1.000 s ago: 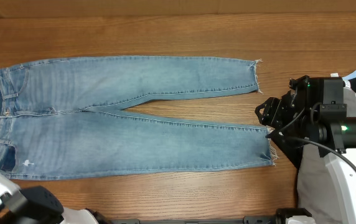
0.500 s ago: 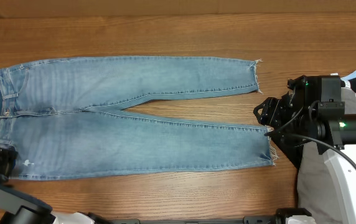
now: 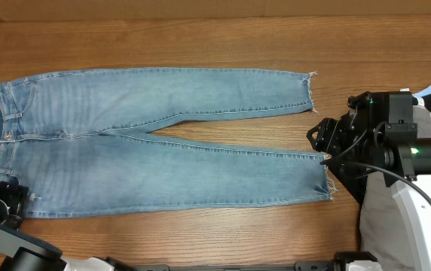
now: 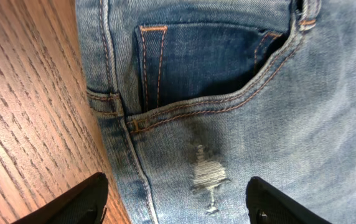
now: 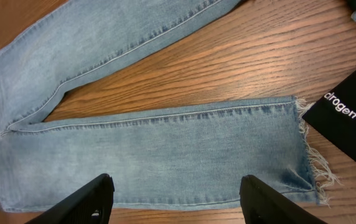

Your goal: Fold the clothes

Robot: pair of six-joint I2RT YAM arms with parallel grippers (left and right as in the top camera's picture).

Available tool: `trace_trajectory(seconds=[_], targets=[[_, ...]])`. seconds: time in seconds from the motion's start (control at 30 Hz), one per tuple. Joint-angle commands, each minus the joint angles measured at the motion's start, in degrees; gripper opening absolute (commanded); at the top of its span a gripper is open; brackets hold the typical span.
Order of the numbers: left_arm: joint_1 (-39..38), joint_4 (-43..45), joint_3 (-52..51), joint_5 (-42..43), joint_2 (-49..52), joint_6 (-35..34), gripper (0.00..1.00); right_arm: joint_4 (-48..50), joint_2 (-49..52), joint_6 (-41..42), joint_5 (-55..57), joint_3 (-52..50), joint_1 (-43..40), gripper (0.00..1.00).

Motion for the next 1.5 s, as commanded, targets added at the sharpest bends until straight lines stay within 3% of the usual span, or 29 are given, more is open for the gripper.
trace_trajectory(seconds=[0.0,0.3,0.37,0.47,0.6,0.8,0.87,0.9,0.93,1.07,1.2,1.3,1.47], targets=[[-0.37,-0.37,-0.70,-1.57,2.91,0.92,0.73,0.17,-0.04,-0.35,-0.28,0.68,0.26,0.69],[-0.33,1.68,-0.72,-1.81,9.66,1.18,0.70,-0.37,-0.04,-0.35,0.28,0.68,0.26,0.69],[-0.31,2.56,-0.72,-1.38,10.10,1.18,0.60,-0.50,-0.04,-0.35,0.35,0.68,0.26,0.69],[-0.31,3.28,-0.70,-0.68,10.14,1.16,0.35,-0.55,-0.04,-0.35,0.39,0.68,0.26,0.68],[-0.26,3.21,-0.68,-0.24,10.14,1.18,0.25,-0.92,-0.04,-0.17,3.58,0.66,0.26,0.68],[-0.26,2.47,-0.68,0.35,10.12,1.16,0.17,-2.97,1.79,7.98,9.40,-0.68,-1.60,0.68],[-0.26,2.12,-0.61,0.72,10.10,1.18,0.20,-3.65,3.28,9.44,9.31,-1.49,-2.91,0.68],[-0.26,1.88,-0.52,0.72,10.08,1.16,0.38,-4.09,4.83,9.38,8.96,-1.90,-3.82,0.67],[-0.24,1.66,-0.50,0.72,10.03,1.14,0.49,-4.46,5.68,9.40,8.61,-2.01,-4.15,0.67],[1.33,0.50,0.70,0.76,9.53,0.92,0.68,-4.79,7.30,9.35,7.19,-2.01,-4.24,0.67],[4.81,0.22,3.21,5.05,9.05,1.77,0.76,-4.48,7.30,9.31,7.23,-2.01,-4.24,0.67],[7.02,0.39,4.83,6.25,9.05,3.30,0.75,-4.13,7.30,9.31,7.23,-2.01,-4.24,0.68],[9.92,3.82,6.14,12.85,9.05,6.12,0.59,-3.72,7.30,9.33,7.23,-2.01,-4.24,0.68]])
